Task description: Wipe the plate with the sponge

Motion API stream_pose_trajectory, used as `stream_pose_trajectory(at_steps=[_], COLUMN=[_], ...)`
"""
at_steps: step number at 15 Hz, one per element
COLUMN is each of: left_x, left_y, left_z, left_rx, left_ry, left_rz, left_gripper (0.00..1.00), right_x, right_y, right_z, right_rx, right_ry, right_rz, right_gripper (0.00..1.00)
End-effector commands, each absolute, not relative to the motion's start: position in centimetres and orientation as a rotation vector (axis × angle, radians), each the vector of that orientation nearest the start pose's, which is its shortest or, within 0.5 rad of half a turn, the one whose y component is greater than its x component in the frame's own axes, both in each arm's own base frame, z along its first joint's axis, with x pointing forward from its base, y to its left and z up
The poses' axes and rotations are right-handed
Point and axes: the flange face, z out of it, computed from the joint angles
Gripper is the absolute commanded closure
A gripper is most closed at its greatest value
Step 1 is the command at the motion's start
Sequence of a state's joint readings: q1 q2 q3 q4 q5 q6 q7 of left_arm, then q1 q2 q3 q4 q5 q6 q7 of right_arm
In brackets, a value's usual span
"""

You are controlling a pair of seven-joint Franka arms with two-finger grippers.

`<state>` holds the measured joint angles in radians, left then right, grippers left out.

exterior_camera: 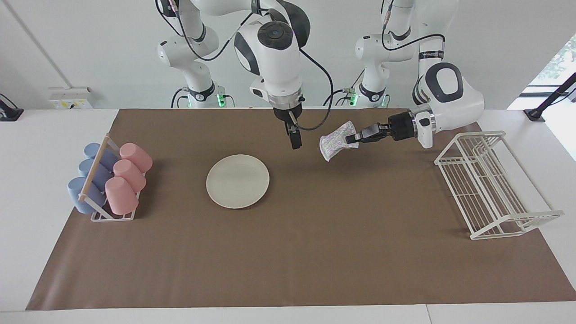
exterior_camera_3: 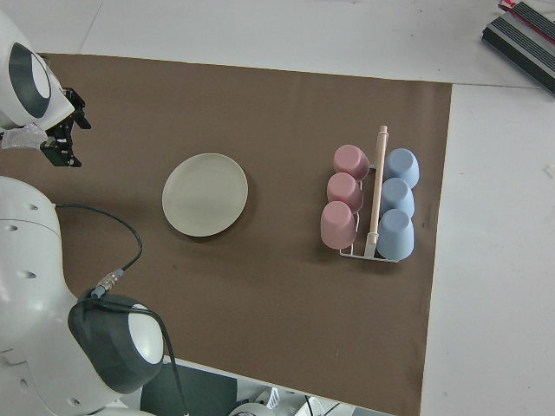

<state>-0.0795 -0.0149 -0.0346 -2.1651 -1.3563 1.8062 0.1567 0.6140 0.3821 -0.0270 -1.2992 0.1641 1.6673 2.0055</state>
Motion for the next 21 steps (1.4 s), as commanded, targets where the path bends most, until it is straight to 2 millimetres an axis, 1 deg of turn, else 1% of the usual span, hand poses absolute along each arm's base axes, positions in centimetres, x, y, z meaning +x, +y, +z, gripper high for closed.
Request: stream_pose_trajectory(at_steps=[1, 2, 3, 4, 5, 7, 8, 9, 12, 14, 16, 18, 21], left_x=[49.8, 49.8, 49.7, 49.6, 49.5, 49.8, 49.9, 50.0, 49.9, 49.6, 49.7, 49.6, 49.6], left_y=[-13.9, -14.0, -14.2, -14.2, -14.7, -14.9, -14.9, -14.9, -14.8, -14.8, -14.9, -15.4, -15.5], left_z=[41.7, 41.0, 40.8, 40.6, 40.3, 39.3, 38.9, 38.8, 38.7, 38.3, 38.4, 38.2, 38.3], left_rx=[1.792, 1.775, 1.767, 1.762, 1.760, 1.741, 1.732, 1.728, 1.702, 1.671, 1.658, 1.673, 1.667], left_ry=[0.192, 0.143, 0.107, 0.088, 0.057, 0.070, 0.084, 0.092, 0.127, 0.183, 0.195, 0.200, 0.204], left_rz=[-0.233, -0.231, -0.220, -0.217, -0.198, -0.192, -0.194, -0.195, -0.193, -0.201, -0.191, -0.187, -0.186], left_gripper=[1.00, 1.00, 1.00, 1.00, 1.00, 1.00, 1.00, 1.00, 1.00, 1.00, 1.00, 1.00, 1.00], right_x=[57.9, 57.9, 57.4, 56.2, 56.1, 55.4, 55.1, 54.9, 54.4, 54.2, 54.3, 53.3, 52.4], right_y=[41.6, 41.7, 42.4, 44.1, 44.4, 44.7, 45.1, 45.3, 45.0, 44.9, 45.1, 45.7, 46.6], right_z=[52.1, 52.2, 52.1, 52.2, 52.2, 52.7, 52.2, 51.7, 51.4, 51.3, 51.2, 50.8, 50.7], right_rx=[-2.275, -2.266, -2.277, -2.306, -2.304, -2.294, -2.304, -2.311, -2.330, -2.315, -2.280, -2.301, -2.320], right_ry=[2.130, 2.127, 2.115, 2.078, 2.071, 2.084, 2.084, 2.087, 2.081, 2.088, 2.076, 2.065, 2.048], right_rz=[0.190, 0.188, 0.185, 0.172, 0.162, 0.167, 0.170, 0.172, 0.175, 0.175, 0.181, 0.184, 0.186], right_gripper=[0.00, 0.00, 0.00, 0.00, 0.00, 0.00, 0.00, 0.00, 0.00, 0.00, 0.00, 0.00, 0.00])
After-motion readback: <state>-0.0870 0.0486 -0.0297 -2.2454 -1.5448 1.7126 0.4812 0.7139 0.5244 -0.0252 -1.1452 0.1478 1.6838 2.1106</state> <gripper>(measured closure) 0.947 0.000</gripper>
